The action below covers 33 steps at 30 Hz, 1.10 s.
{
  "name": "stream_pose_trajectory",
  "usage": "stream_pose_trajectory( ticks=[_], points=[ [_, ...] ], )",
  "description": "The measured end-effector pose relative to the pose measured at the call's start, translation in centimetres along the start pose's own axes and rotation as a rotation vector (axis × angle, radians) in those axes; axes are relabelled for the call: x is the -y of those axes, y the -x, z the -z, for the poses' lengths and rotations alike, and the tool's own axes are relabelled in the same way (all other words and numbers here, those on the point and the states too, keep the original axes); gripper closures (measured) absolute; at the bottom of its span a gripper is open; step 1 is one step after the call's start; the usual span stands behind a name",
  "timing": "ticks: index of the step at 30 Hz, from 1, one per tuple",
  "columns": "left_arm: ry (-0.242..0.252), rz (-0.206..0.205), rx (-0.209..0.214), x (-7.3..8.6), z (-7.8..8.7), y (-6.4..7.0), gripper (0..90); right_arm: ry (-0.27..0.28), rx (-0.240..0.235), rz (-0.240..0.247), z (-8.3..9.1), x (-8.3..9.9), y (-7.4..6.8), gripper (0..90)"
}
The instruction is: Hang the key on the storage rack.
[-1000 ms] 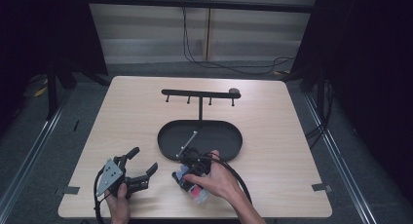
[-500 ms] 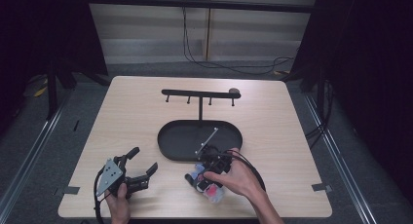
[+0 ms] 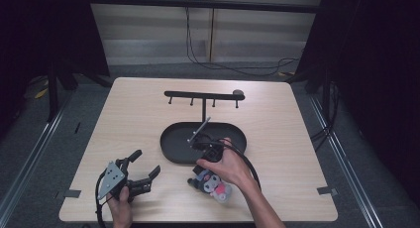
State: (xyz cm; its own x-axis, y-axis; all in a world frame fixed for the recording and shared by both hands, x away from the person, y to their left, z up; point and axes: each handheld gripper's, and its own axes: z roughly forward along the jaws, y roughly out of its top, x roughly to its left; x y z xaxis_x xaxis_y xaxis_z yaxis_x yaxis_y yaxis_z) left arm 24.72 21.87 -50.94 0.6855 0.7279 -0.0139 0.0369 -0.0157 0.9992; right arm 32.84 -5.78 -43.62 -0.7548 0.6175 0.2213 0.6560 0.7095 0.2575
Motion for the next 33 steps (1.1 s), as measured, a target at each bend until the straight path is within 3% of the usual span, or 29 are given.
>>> stream_pose_trajectory(
  ticks=[5, 9, 15, 19, 23, 33],
  points=[
    [-0.005, -0.008, 0.004, 0.0, 0.0, -0.1, 15.4, -0.052, 0.045, -0.057, -1.4, -0.3, 0.5, 65.5],
    [0.000, -0.003, 0.003, 0.0, 0.0, 0.0, 15.4, -0.077, 0.036, -0.091, -1.7, 0.0, 0.6, 66.9],
    [-0.001, -0.003, 0.003, 0.0, 0.0, 0.0, 15.5, -0.143, 0.024, -0.101, -2.2, 0.3, 0.9, 66.8],
    [-0.003, -0.005, 0.000, 0.0, 0.0, 0.0, 15.4, -0.184, 0.013, -0.079, -2.7, 0.6, 0.9, 70.3],
    [-0.002, 0.015, -0.004, 0.0, 0.0, -0.1, 15.5, -0.193, 0.010, -0.062, -3.0, 0.7, 0.7, 72.6],
    [-0.004, -0.005, 0.003, 0.0, 0.0, -0.1, 15.5, -0.194, 0.019, -0.012, -3.2, 0.7, 0.2, 83.2]
  ],
)
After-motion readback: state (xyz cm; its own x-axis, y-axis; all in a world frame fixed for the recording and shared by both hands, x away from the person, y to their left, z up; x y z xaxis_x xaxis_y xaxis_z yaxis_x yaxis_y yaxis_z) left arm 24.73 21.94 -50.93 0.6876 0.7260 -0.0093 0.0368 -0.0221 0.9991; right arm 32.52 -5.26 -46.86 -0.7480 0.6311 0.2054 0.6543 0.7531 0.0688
